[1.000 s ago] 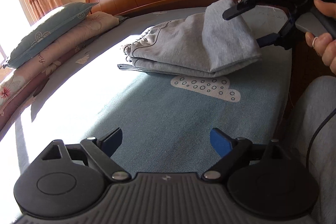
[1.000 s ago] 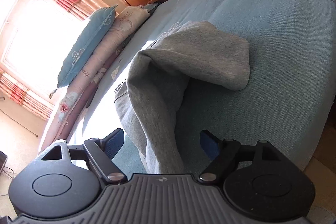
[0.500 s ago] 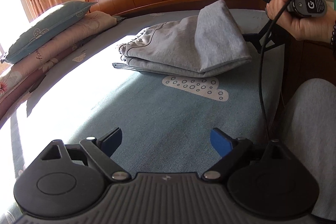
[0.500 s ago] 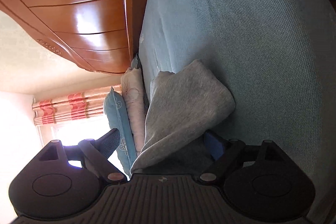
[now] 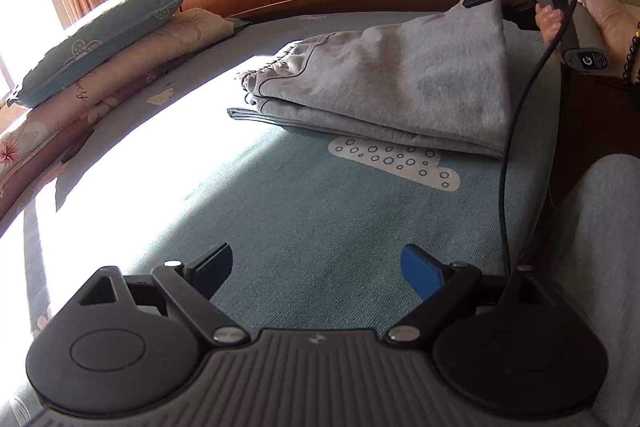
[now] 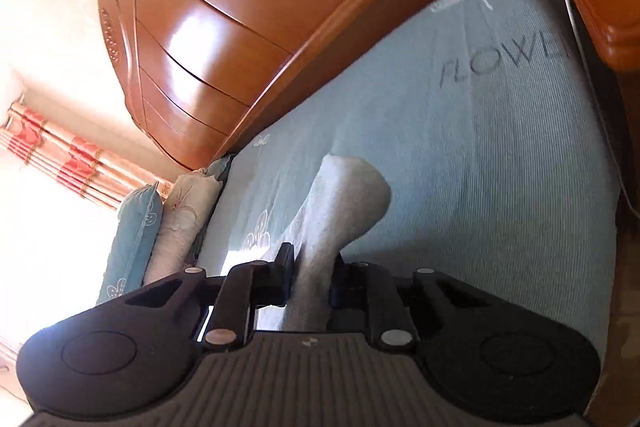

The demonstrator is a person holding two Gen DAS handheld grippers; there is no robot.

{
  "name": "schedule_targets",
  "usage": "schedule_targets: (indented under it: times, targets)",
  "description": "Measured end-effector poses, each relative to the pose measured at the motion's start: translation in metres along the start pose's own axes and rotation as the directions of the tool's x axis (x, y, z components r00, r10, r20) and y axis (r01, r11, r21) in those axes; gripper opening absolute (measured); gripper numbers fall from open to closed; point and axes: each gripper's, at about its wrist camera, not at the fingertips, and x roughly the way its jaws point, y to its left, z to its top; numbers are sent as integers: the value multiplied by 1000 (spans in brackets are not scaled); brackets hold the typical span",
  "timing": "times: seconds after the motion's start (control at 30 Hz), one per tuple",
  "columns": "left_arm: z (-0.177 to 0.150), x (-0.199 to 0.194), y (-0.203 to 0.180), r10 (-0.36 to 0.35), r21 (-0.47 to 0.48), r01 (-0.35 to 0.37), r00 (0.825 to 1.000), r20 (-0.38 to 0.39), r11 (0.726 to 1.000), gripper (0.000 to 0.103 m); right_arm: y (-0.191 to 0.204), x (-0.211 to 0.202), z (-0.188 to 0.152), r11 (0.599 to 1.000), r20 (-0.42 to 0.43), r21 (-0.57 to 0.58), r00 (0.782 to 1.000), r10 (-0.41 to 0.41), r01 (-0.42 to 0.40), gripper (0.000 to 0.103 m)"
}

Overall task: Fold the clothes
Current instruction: 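Pull both open grippers back from the folded grey pants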

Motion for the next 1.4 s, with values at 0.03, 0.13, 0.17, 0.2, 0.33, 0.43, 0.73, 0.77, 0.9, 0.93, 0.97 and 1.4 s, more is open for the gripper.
schedule_targets:
  times: [0.03,0.13,0.17,0.2,0.33,0.43,0.73,0.77,0.9,0.93,0.97,1.4]
  targets:
    - [0,0,0,-4,-3,4,1000,2,1000,91,4,0,5,998,8,-54,1000,-13,13,14]
    - [-1,1,2,-13,-8,14,1000,4,1000,91,1,9,15,981,-20,-176,996,-89,84,14]
    - [-1,1,2,-11,-6,11,1000,3,1000,91,-6,9,17,974,-38,-197,992,-124,114,16]
    - [-2,1,3,-9,-4,9,1000,2,1000,91,-10,12,17,969,-52,-203,986,-156,143,25]
    - [-3,1,9,4,-14,-4,1000,-7,1000,91,-20,2,15,963,-66,-196,977,-201,185,38]
    - [-3,2,12,17,-35,-18,1000,-12,999,91,-16,-20,6,961,-67,-213,979,-193,175,50]
    - [-5,-7,9,12,-44,-13,1000,-4,999,91,34,-55,-51,862,-99,-505,995,-19,-34,58]
    - [-6,-9,8,12,-41,-12,1000,-1,999,91,37,-49,-54,849,-88,-528,996,-23,-27,59]
    - [-11,-17,12,11,-42,-11,1000,-2,999,93,27,-22,-47,854,-79,-509,983,-169,106,63]
    - [-12,-17,13,17,-44,-17,1000,-10,999,94,20,-16,-44,861,-102,-487,969,-225,149,63]
    - [-14,-16,15,23,-46,-24,1000,-18,999,95,12,-13,-41,869,-117,-464,960,-255,174,63]
    - [-16,-9,18,13,-54,-17,998,-63,998,95,22,13,7,827,-43,-539,976,-216,159,71]
